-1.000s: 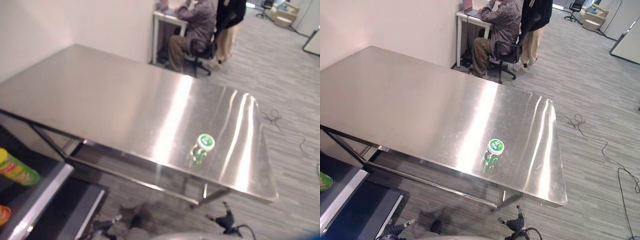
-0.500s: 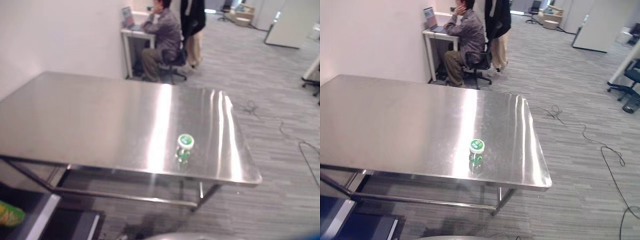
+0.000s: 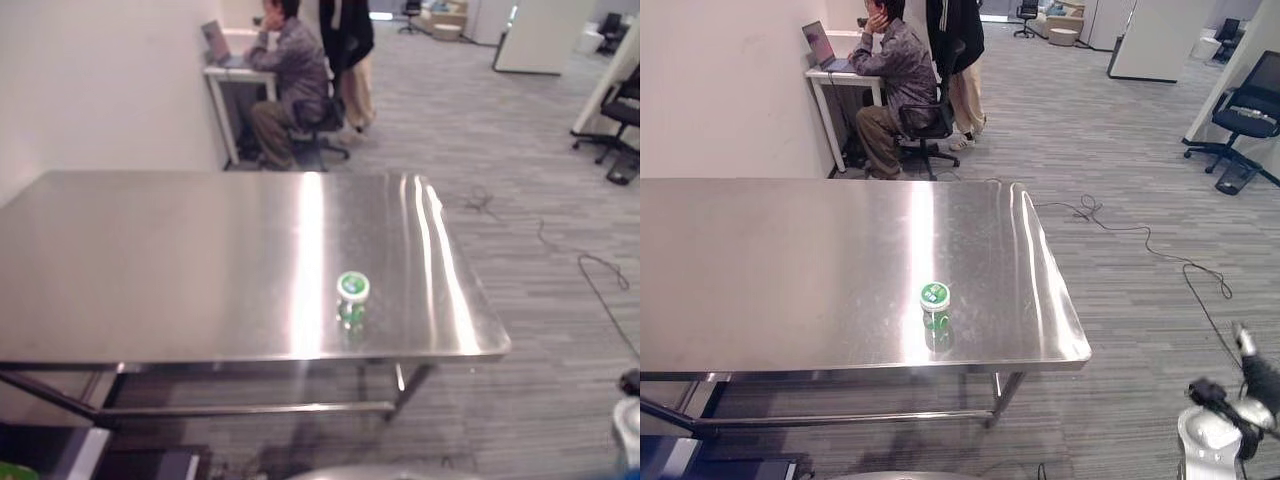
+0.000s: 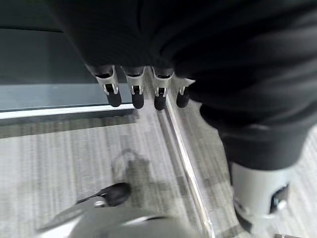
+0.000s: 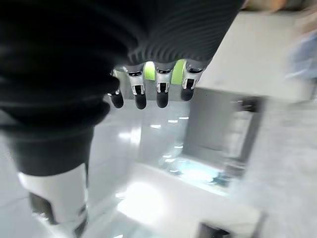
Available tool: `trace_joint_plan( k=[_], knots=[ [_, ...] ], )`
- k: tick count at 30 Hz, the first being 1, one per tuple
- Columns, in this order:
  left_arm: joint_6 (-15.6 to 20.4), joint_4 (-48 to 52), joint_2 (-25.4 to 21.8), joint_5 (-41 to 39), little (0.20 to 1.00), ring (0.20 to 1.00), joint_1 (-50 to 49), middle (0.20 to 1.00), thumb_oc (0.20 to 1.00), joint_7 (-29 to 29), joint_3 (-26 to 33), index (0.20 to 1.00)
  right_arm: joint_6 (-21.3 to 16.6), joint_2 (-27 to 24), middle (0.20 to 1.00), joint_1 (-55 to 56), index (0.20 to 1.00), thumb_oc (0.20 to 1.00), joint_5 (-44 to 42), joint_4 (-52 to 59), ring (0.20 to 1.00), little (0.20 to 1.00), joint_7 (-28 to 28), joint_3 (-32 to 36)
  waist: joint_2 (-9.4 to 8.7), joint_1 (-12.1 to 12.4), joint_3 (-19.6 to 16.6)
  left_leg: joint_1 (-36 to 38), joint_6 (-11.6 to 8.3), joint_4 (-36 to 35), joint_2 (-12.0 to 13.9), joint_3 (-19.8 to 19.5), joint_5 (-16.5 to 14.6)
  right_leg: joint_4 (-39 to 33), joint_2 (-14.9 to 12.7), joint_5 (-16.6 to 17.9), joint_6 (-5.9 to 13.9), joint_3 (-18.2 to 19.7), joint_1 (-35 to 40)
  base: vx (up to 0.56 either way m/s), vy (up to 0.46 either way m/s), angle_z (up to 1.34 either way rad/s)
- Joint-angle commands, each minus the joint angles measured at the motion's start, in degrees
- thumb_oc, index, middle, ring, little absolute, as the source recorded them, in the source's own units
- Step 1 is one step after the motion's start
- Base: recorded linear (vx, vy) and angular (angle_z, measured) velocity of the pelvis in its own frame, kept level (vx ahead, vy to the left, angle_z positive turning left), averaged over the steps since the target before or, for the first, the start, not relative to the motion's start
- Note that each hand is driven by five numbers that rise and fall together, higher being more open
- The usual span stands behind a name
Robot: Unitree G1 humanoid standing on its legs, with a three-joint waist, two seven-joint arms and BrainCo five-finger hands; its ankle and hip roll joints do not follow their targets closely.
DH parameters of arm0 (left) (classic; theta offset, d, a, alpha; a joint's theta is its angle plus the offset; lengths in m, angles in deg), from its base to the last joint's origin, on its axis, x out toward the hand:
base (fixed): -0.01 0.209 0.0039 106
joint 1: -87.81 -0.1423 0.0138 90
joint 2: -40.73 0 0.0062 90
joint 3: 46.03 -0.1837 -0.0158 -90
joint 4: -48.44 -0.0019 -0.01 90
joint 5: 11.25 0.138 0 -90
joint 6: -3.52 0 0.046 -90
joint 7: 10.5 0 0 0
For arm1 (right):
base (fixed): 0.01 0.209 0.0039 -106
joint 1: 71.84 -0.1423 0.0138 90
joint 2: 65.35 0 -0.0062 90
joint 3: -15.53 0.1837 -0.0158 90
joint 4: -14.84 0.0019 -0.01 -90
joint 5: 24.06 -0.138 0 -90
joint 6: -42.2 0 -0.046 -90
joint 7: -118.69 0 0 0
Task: Put the goods on the table back onto the shelves and tidy them up.
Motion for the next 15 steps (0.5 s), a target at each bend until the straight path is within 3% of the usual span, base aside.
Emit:
trace_joint_plan(
  k=[1,2,3,5,10,12,15],
  knots=[
    [1.8,-3.6,-1.1,2.9,1.0,1.0,4.6,1.0,1.0,-0.6,-0.4,1.0,-7.8,-10.4,1.0,-2.4,1.0,1.0,4.2,4.9,1.0,1.0,12.3,-2.0,-0.75,3.9,0.8,2.2,-0.21,0.5,0.5,-6.4,-7.1,0.5,-6.8,6.5,6.97,-2.0,-6.4,0.0,-0.052,0.17],
    [1.7,-3.4,-1.4,3.0,1.0,1.0,4.2,1.0,1.0,-1.3,-0.4,1.0,-8.4,-13.5,1.0,-2.4,1.0,1.0,4.0,6.8,1.0,1.0,15.5,-2.6,-0.9,4.2,0.9,2.2,-0.32,0.5,0.6,-6.5,-7.0,0.5,-6.8,6.4,6.99,-2.4,-6.2,0.0,-0.05,0.18],
    [1.9,-3.2,-1.8,3.0,1.0,1.0,3.3,1.0,1.0,-2.4,-0.3,1.0,-11.1,-17.4,1.0,-3.0,1.0,1.0,-1.6,10.1,1.0,1.0,22.4,-4.6,-1.2,4.9,1.0,1.9,-0.57,0.5,0.7,-6.7,-6.7,0.4,-6.8,6.5,6.97,-2.9,-6.1,-0.03,-0.048,0.19],
    [2.0,-3.1,-1.8,2.8,1.0,1.0,2.8,1.0,1.0,-3.0,-0.3,1.0,-11.9,-19.7,1.0,-3.2,1.0,1.0,-3.9,10.7,1.0,1.0,25.3,-5.5,-1.19,5.1,1.0,1.7,-0.7,0.5,0.8,-6.9,-6.5,0.4,-6.8,6.5,6.99,-3.4,-6.1,-0.02,-0.025,0.24],
    [2.8,-3.5,-1.6,1.6,1.0,1.0,0.9,1.0,1.0,-6.7,0.4,1.0,-14.0,-30.9,1.0,-4.2,1.0,1.0,-16.0,14.2,1.0,1.0,41.4,-11.6,-1.27,6.4,1.0,0.7,-1.42,0.5,1.0,-7.8,-5.6,0.4,-7.3,6.4,7.15,-5.7,-5.3,-0.02,-0.022,0.17],
    [3.0,-3.5,-1.5,1.6,1.0,1.0,0.9,1.0,1.0,-6.9,0.5,1.0,-14.0,-32.2,1.0,-4.3,1.0,1.0,-16.4,14.6,1.0,1.0,42.4,-12.2,-1.2,6.3,1.0,0.5,-1.5,0.5,1.1,-8.0,-5.5,0.4,-7.4,6.4,7.18,-6.0,-5.2,0.0,-0.019,0.21],
    [3.4,-3.7,-1.4,0.7,1.0,1.0,0.8,1.0,1.0,-7.8,0.6,1.0,-14.1,-36.0,1.0,-5.2,1.0,1.0,-23.0,15.2,1.0,1.0,48.6,-14.5,-1.11,6.8,1.0,-0.1,-1.92,0.5,1.1,-8.6,-5.0,0.4,-7.6,6.5,7.2,-7.1,-5.0,-0.01,-0.022,0.13]
  ],
)
